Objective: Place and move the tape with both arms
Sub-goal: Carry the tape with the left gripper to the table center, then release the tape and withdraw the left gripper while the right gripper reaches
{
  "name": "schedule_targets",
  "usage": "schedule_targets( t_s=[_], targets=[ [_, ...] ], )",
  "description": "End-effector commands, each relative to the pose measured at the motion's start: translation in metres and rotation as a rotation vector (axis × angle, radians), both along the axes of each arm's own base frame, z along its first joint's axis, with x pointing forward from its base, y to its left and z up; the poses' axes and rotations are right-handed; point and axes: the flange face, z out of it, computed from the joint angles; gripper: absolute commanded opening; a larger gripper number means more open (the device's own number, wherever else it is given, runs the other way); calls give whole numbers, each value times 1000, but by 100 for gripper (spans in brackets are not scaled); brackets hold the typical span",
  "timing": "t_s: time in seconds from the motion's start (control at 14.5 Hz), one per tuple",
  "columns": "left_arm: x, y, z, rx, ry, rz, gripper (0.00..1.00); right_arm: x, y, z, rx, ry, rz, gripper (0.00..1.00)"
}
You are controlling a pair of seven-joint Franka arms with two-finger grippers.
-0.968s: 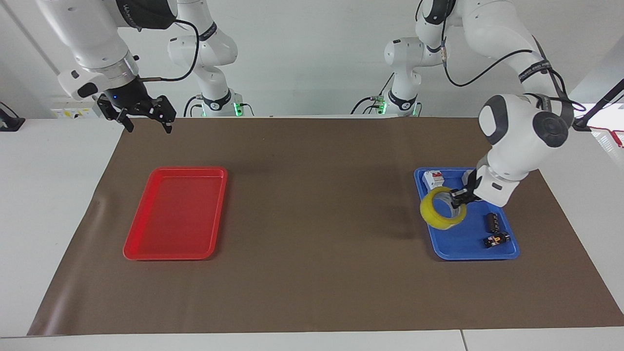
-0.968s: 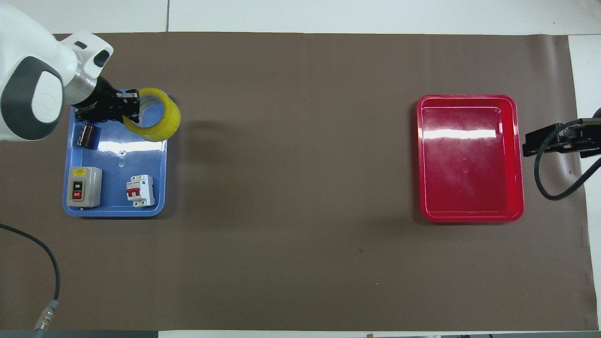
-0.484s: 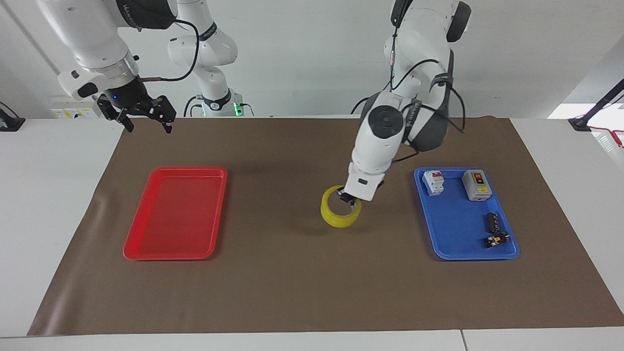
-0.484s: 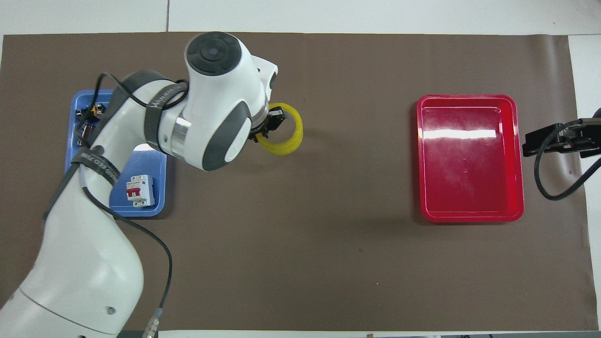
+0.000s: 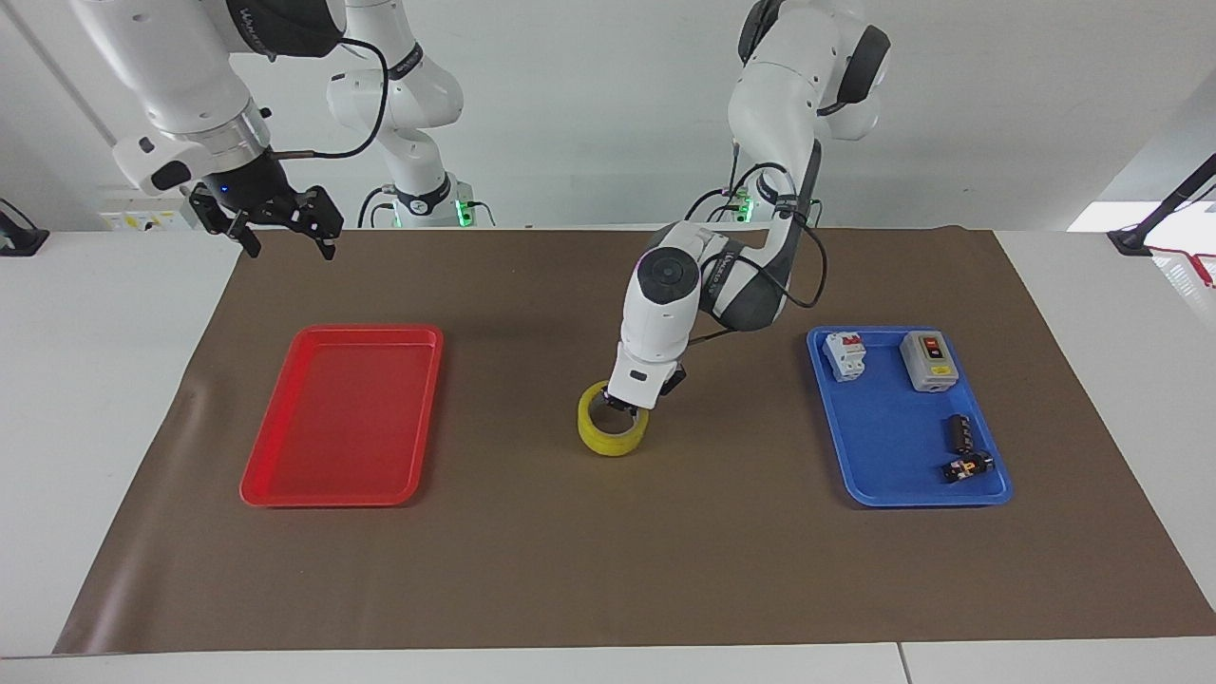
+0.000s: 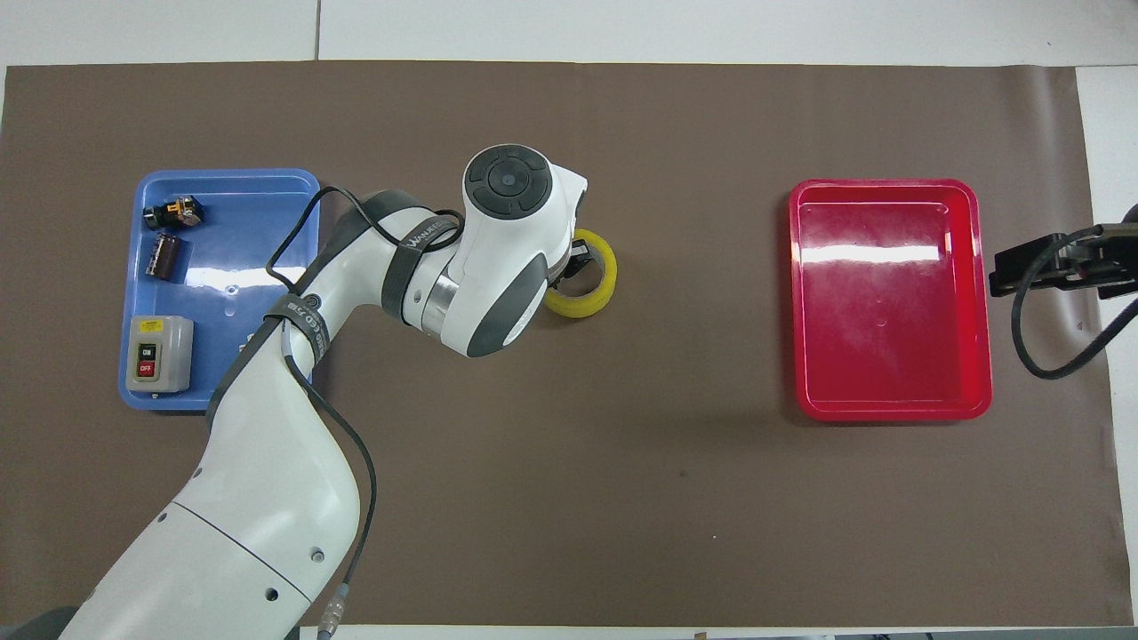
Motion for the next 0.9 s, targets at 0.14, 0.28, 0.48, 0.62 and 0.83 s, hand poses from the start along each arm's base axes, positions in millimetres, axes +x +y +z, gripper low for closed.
schedule_targets(
  t_s=[0.14,0.28,0.48,0.62,0.83],
  targets=[
    [-6,1,8,17,-28,-10,100,-2,1,2,21,-9,-10,100],
    [3,13,32,30,-18,5,100,-2,0,2,23,-9,-8,100],
    [34,105,118,20,-73,110,100,-1,2,2,23,-23,-11,100],
    [43,173,167,24,-80,93,100,-2,0,0,23,-14,-13,100],
    [35,284,226,31,-29,-62,100,-1,7,-4,47,-24,-6,100]
  ],
)
